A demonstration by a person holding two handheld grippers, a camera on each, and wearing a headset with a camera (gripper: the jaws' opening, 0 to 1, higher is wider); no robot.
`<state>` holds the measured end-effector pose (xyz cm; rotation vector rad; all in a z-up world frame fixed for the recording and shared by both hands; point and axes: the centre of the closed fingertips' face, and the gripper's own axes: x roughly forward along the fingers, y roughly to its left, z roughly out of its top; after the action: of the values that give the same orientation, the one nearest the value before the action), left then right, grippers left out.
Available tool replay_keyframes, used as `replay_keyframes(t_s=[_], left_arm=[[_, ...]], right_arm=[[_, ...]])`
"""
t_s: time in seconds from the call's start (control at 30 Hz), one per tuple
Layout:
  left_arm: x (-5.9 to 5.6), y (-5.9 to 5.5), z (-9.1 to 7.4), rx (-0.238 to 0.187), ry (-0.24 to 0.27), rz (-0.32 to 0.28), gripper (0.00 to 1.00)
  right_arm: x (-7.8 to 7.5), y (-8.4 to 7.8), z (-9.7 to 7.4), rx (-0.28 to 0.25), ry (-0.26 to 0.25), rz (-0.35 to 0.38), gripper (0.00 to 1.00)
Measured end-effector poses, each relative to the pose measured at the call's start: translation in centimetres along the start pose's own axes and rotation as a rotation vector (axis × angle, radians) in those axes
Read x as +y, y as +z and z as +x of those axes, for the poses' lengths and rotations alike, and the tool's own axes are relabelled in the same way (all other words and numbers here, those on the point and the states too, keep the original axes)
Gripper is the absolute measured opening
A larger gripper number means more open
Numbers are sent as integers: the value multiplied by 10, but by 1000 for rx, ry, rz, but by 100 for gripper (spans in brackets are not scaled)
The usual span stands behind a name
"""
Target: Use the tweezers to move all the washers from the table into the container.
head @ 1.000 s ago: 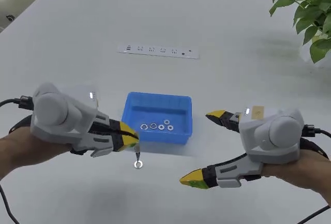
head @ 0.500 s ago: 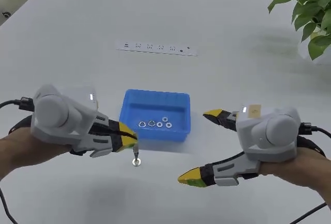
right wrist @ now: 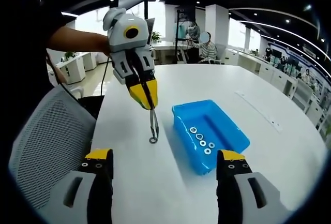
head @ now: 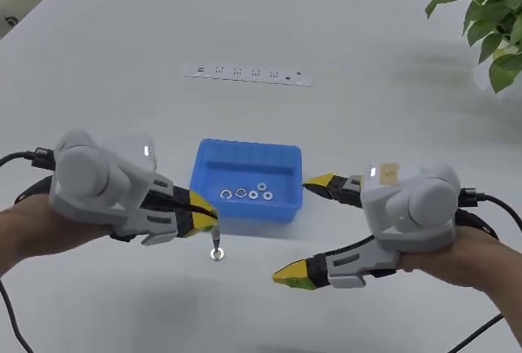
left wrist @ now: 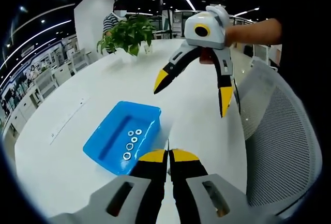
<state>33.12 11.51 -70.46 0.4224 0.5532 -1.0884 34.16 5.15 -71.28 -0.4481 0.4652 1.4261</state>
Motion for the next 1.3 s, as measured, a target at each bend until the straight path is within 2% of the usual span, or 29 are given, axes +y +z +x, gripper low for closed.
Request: replay_keyframes(t_s=[0.2,0.27,0.47,0.67,0.8,0.97,1.3], left_arm=[[0,-1,-1,15,-28,16,6],[-1,-1,0,20,-38,21,6],[-2,0,0,29,-63,33,6],[-1,-1,0,40,-75,47,6],[0,-1,0,51,-80,58,6],[-1,-1,0,53,-86,61,6],[-2,-3,-2,58,-91,62,6]], right_arm=[[7,-1,12,15,50,-38,73],[9,-2,16,23,69,-80,70],[11,1,29,33,109,-130,61],[15,4,43,36,150,-168,50],[19,2,54,57,181,-211,45],[21,4,64,60,210,-232,37],[24,8,83,55,230,-234,27]])
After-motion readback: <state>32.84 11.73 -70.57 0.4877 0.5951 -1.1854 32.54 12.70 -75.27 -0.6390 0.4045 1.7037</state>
